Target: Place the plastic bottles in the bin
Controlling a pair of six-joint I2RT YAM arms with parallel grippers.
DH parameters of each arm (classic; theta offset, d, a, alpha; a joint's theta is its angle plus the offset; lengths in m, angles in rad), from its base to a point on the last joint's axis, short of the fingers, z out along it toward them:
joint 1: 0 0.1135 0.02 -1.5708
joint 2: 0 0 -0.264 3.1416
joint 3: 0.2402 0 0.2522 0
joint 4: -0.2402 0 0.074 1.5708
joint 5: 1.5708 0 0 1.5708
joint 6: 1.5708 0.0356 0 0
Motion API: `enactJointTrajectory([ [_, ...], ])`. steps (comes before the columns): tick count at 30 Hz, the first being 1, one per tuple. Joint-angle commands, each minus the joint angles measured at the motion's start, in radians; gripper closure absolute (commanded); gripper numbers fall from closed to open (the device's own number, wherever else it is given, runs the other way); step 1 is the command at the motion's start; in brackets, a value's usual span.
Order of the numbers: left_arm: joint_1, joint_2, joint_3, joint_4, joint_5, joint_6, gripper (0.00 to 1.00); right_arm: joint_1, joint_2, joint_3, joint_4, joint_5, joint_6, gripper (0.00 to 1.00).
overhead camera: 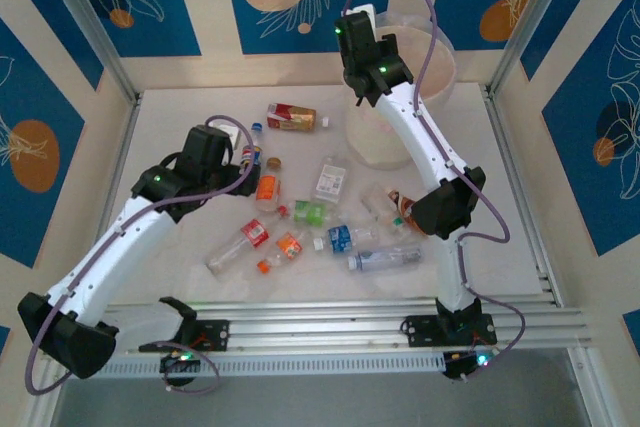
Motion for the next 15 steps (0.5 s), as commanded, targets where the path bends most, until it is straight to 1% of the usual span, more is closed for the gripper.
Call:
enactJointTrajectory([
  [1, -0.001, 0.029, 0.041, -0.035, -0.038, -0.042, 0.01, 0.005, -0.047, 0.038, -0.020, -0.012, 0.017, 0.28],
  [5, 0.024, 0.097, 0.065, -0.038, -0.039, -0.073, 0.01, 0.027, -0.072, 0.041, -0.021, -0.018, 0.009, 0.23],
  [8, 0.066, 0.168, 0.082, 0.005, 0.009, -0.096, 0.03, 0.048, -0.097, 0.040, -0.020, -0.033, 0.004, 0.20],
  [10, 0.100, 0.231, 0.103, 0.040, 0.045, -0.114, 0.05, 0.055, -0.115, 0.027, -0.023, -0.072, 0.011, 0.17],
  [12, 0.125, 0.295, 0.129, 0.064, 0.058, -0.123, 0.07, 0.055, -0.127, 0.015, -0.028, -0.111, 0.017, 0.12],
  [14, 0.144, 0.362, 0.161, 0.081, 0.072, -0.122, 0.08, 0.052, -0.133, 0.009, -0.014, -0.160, -0.006, 0.00],
  [15, 0.151, 0.398, 0.184, 0.084, 0.073, -0.122, 0.08, 0.049, -0.132, 0.013, -0.003, -0.186, -0.025, 0.01],
])
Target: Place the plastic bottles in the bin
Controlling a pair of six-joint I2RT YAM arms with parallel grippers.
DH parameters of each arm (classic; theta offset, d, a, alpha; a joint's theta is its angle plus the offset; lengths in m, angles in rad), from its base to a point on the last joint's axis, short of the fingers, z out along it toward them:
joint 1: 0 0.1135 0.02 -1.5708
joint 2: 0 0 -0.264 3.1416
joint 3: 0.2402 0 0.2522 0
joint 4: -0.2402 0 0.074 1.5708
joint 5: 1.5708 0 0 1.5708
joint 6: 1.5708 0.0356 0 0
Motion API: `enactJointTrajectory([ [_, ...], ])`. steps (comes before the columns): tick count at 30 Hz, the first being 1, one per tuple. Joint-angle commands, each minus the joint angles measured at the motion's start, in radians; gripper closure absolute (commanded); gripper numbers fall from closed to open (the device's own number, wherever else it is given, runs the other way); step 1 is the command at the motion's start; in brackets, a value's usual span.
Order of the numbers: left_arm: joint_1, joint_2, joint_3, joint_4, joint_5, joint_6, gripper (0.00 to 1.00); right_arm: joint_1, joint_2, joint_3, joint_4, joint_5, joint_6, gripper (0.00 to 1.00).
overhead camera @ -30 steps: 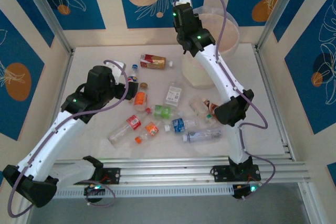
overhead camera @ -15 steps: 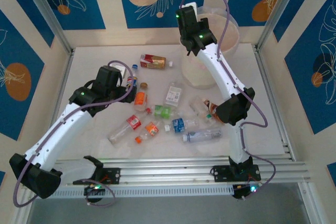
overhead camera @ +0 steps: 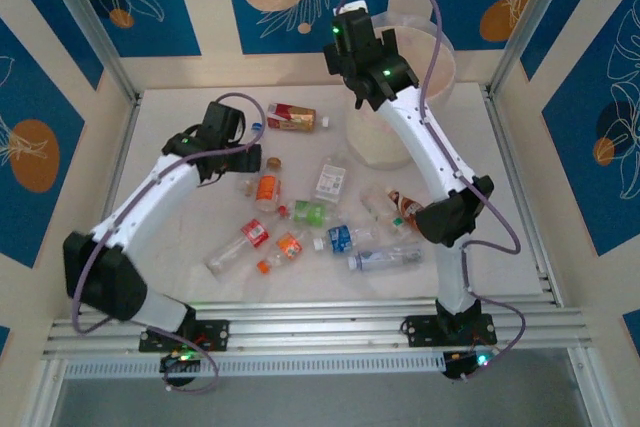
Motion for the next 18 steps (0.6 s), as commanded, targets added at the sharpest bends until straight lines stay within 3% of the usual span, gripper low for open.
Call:
enactJointTrajectory([
  [1, 0.026, 0.095, 0.075, 0.034, 0.038, -0.025, 0.08, -0.006, -0.042, 0.021, 0.041, -0.097, -0.039, 0.01],
  [8, 0.076, 0.302, 0.195, 0.024, 0.029, -0.048, 0.10, -0.042, -0.008, 0.135, -0.010, -0.190, -0.050, 0.01],
  [18, 0.133, 0.498, 0.328, 0.005, 0.181, -0.034, 0.10, -0.047, -0.063, 0.017, -0.001, -0.193, 0.000, 0.01],
])
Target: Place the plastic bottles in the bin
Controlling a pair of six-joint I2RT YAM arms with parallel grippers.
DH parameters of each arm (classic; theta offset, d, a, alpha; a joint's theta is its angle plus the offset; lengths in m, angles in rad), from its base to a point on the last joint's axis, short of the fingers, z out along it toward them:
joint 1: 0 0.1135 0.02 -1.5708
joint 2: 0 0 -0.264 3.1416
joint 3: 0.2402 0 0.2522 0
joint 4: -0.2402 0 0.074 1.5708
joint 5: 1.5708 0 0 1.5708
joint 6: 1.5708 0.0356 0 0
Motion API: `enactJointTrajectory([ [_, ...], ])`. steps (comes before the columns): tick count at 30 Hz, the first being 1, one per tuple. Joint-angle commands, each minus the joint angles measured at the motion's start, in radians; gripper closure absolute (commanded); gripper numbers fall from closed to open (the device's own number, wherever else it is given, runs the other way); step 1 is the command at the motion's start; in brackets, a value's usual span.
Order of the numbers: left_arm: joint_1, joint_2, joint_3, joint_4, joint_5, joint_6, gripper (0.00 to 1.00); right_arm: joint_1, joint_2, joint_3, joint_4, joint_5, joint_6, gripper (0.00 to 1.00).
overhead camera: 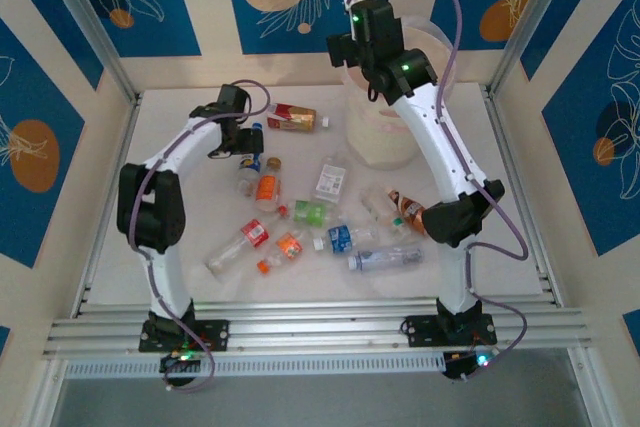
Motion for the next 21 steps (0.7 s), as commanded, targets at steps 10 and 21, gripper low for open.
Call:
enactJointTrajectory([
  [10, 0.017, 0.143, 0.094, -0.032, 0.126, -0.031, 0.14, 0.016, -0.067, -0.081, 0.013, -0.013, 0.046, 0.01],
  [21, 0.057, 0.171, 0.034, -0.024, 0.108, -0.088, 0.27, 0.041, -0.078, -0.124, 0.023, -0.013, 0.059, 0.01],
])
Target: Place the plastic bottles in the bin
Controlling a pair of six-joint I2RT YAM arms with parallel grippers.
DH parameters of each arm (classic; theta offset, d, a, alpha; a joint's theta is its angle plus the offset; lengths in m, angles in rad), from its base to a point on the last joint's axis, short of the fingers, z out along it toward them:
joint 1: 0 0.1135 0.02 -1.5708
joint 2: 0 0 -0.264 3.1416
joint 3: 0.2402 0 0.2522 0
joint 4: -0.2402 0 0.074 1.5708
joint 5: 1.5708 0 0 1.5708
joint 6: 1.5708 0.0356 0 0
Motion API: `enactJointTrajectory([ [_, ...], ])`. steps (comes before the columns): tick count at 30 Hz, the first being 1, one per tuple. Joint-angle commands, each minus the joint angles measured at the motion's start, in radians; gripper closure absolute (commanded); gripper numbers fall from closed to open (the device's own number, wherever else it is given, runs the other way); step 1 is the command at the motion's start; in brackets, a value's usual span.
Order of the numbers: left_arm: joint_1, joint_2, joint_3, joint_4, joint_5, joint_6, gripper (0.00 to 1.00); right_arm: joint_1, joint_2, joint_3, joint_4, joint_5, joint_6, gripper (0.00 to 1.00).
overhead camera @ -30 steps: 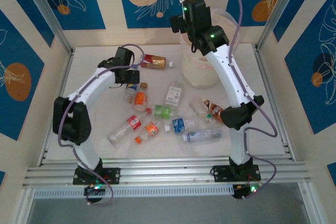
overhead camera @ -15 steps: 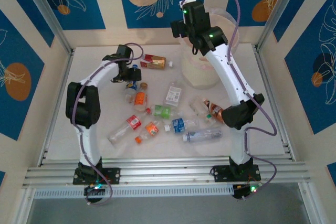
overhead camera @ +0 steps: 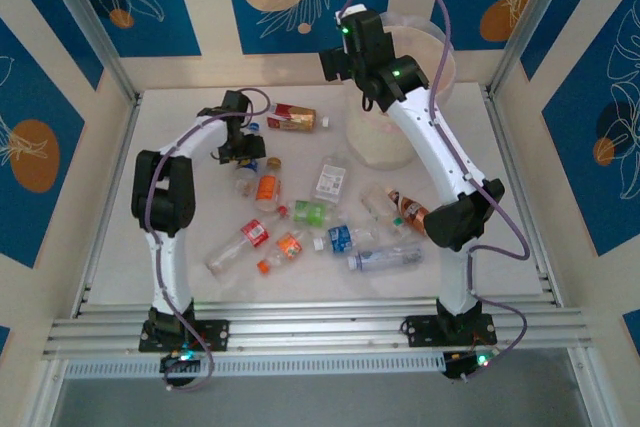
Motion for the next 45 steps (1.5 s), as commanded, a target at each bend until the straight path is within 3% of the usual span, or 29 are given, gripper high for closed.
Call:
enactJointTrajectory([
  [1, 0.025, 0.013, -0.034, -0.018, -0.002, -0.036, 0.27, 0.012, -0.043, -0.017, 0.022, -0.001, 0.022, 0.01],
  [10, 0.067, 0.013, -0.069, -0.010, -0.032, -0.053, 0.27, 0.031, -0.047, -0.044, 0.031, 0.001, 0.035, 0.01],
  [18, 0.070, -0.020, -0.070, -0.002, -0.042, -0.045, 0.42, 0.040, -0.058, -0.058, 0.020, 0.005, 0.047, 0.01],
  [26, 0.063, -0.176, -0.100, 0.021, -0.028, -0.017, 0.44, 0.049, -0.140, -0.139, 0.007, -0.030, 0.136, 0.01],
  [32, 0.002, -0.361, -0.142, 0.078, -0.025, 0.026, 0.44, 0.051, -0.218, -0.201, -0.006, -0.083, 0.209, 0.01],
  [38, -0.097, -0.542, -0.217, 0.212, 0.012, 0.067, 0.43, 0.046, -0.321, -0.270, 0.027, -0.213, 0.267, 0.01],
  [45, -0.201, -0.703, -0.336, 0.413, 0.087, 0.128, 0.44, 0.007, -0.370, -0.282, 0.036, -0.507, 0.343, 0.01],
])
